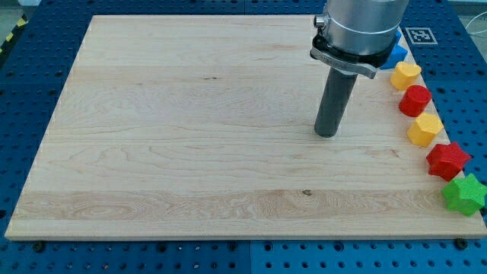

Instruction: Move your arm to the center

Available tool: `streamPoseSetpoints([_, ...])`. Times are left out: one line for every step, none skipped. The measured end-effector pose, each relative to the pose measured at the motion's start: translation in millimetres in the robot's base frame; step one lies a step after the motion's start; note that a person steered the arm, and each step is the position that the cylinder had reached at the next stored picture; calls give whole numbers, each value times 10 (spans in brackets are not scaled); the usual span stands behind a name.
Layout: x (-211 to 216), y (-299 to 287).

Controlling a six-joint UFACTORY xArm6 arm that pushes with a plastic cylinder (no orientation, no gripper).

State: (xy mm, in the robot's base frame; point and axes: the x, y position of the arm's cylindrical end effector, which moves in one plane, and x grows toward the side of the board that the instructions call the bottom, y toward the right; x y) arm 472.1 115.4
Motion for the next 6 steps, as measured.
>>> streamPoseSetpoints([-144,-577])
streamPoseSetpoints([-148,-858])
streamPoseSetpoints([-148,-858])
streamPoseSetpoints([-409,-858])
streamPoseSetpoints([-1032,-862])
streamPoseSetpoints([-1749,-665])
